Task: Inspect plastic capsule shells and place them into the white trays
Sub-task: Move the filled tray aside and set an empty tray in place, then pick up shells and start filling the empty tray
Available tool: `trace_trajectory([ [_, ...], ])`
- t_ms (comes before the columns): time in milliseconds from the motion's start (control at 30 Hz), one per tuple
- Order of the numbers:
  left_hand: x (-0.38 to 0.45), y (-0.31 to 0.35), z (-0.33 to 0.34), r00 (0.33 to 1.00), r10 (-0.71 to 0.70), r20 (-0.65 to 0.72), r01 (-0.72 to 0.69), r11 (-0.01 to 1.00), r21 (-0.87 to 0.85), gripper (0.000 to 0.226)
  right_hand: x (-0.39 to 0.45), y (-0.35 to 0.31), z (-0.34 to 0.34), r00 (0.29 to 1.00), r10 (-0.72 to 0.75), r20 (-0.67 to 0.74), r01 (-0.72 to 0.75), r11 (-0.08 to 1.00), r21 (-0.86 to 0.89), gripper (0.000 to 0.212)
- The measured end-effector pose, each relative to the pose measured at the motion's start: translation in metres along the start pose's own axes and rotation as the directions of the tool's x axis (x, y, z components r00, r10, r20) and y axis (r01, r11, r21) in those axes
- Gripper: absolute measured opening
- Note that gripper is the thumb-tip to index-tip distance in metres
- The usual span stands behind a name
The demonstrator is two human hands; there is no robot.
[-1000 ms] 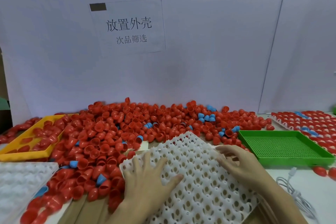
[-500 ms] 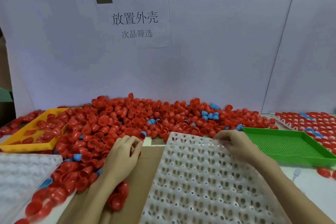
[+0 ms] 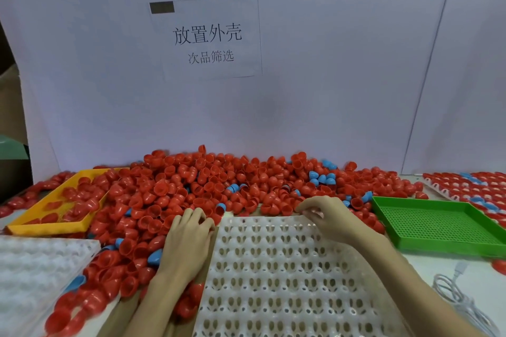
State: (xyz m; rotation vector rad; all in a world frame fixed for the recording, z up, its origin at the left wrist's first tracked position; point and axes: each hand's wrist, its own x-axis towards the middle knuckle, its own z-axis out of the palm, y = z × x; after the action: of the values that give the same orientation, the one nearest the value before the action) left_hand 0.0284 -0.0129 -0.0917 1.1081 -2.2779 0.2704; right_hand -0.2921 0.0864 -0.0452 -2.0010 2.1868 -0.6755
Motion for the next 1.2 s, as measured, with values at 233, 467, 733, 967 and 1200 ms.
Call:
trace_trajectory([
  [233, 0.000, 0.003, 0.003, 0.999, -0.015, -0.030, 0.016, 0.999, 0.047, 0.011, -0.020, 0.028, 0.000, 0.987, 0.161, -0.025, -0.163, 0.982, -0.096, 0.028],
  [467, 0.000, 0.003, 0.007, 0.999, -0.018, -0.034, 0.019, 0.999, 0.049, 0.012, -0.018, 0.040, -0.007, 0.968, 0.234, 0.088, -0.243, 0.963, 0.113, 0.036],
  [733, -0.002, 0.001, 0.011, 0.999, -0.043, -0.025, 0.044, 0.998, 0.042, 0.012, -0.013, 0.045, -0.003, 0.950, 0.310, 0.031, -0.312, 0.948, 0.067, 0.046],
  [967, 0.011, 0.004, 0.006, 0.984, -0.180, -0.006, 0.179, 0.982, -0.053, 0.021, -0.019, 0.043, 0.001, 0.944, 0.263, -0.199, -0.243, 0.963, 0.116, 0.033],
  [1200, 0.076, -0.009, 0.004, 0.937, -0.349, 0.017, 0.344, 0.915, -0.209, 0.013, -0.028, 0.027, 0.009, 0.942, 0.171, -0.290, -0.103, 0.966, 0.236, 0.014],
])
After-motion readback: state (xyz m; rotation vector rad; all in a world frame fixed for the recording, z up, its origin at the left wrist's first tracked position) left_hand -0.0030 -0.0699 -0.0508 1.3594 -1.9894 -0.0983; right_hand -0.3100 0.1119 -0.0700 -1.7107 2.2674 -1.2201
